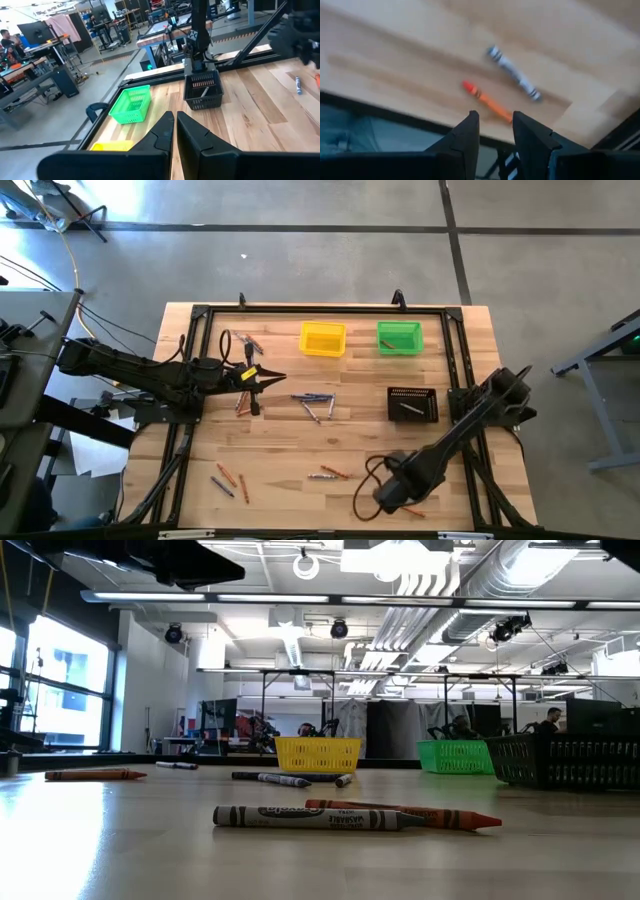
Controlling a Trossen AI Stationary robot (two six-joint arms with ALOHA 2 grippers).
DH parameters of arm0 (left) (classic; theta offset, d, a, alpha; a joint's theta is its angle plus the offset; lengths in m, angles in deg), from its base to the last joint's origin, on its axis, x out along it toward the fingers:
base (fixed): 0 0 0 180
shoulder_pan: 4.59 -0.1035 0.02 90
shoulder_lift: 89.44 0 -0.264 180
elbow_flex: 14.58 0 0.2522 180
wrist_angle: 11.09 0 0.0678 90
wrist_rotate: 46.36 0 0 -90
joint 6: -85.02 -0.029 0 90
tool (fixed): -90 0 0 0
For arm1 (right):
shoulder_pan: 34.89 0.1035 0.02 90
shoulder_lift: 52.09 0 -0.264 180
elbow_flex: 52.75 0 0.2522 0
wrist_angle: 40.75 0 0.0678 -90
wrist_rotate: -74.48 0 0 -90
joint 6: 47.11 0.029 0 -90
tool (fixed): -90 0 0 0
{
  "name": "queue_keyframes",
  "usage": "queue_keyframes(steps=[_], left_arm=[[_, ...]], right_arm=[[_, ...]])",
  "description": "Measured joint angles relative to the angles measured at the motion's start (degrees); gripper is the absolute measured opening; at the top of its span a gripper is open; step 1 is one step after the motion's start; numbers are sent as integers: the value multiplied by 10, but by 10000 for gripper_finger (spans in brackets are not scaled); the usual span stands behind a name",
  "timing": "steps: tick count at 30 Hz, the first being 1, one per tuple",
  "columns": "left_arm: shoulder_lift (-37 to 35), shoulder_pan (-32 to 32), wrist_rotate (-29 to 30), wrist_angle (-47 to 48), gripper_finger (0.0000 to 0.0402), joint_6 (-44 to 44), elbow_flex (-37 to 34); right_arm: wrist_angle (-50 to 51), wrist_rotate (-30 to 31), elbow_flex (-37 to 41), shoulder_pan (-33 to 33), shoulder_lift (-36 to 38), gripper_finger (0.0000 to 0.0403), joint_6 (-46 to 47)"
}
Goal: Sort crayons
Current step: Put the orange crayon into the green bin
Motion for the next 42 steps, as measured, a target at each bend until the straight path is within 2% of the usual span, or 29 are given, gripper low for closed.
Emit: queue_keyframes(steps=[8,36,42], left_arm=[[0,0,0,0,10,14,0],[0,0,0,1,10,15,0],[0,0,0,1,10,15,0]], right_arm=[[-72,-21,0,14,-30,114,-5],[-70,-50,1,22,-97,114,-35],[-117,-46,42,22,-96,114,-22]])
